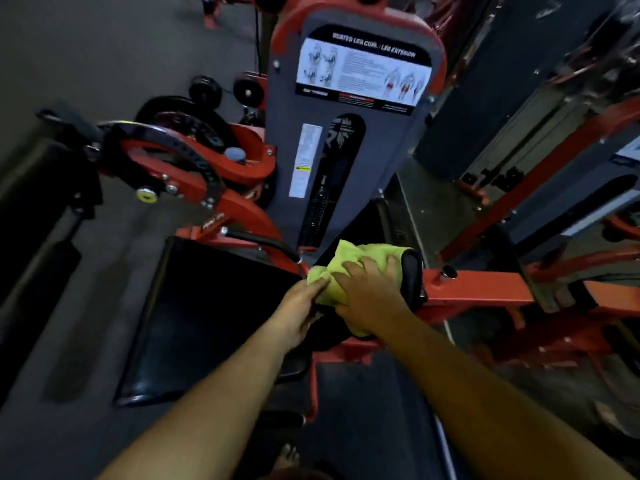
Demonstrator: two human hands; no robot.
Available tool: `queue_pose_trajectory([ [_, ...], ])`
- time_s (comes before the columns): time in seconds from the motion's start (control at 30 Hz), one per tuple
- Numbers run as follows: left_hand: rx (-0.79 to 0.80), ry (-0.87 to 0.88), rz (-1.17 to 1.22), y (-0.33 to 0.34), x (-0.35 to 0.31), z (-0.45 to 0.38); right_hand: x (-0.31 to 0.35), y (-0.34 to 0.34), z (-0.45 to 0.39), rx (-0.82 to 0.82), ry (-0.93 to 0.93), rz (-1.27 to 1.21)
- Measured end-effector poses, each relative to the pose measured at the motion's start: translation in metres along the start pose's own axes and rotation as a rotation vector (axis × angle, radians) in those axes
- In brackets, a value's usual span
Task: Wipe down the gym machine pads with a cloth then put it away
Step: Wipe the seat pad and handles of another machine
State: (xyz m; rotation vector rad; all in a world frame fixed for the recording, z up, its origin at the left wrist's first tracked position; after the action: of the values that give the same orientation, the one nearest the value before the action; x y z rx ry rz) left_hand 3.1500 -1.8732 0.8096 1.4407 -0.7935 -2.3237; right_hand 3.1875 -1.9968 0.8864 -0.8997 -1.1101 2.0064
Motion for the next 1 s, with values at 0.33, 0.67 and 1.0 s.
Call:
queue_pose_trajectory([
  [0.33, -0.211, 0.140, -0.480, -0.051, -0.057, 0.106, 0.070, 0.002, 0.000, -0.062, -0.287, -0.916],
  [0.67, -0.253, 0.196, -0.609, -0.156, -0.112, 0.285, 0.250, -0.018, -0.010, -0.083, -0.565, -0.926],
  [1.0, -0.722, 0.375, -0.734, -0.300, -0.151, 0.439, 0.407, -0.078, -0.009, -0.078, -0.567, -1.317],
])
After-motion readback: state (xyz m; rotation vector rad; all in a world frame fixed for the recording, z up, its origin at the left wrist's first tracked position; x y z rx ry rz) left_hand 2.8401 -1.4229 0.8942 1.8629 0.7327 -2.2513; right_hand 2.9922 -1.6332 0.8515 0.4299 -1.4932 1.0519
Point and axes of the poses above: each hand's wrist, its own z-axis away from the middle knuckle, its own y-axis out of the palm, x = y × z, the point moved 3 cm from there along -z, towards the middle knuckle, and after that the axes turned 13 degrees about x, right-handed, at the moved point
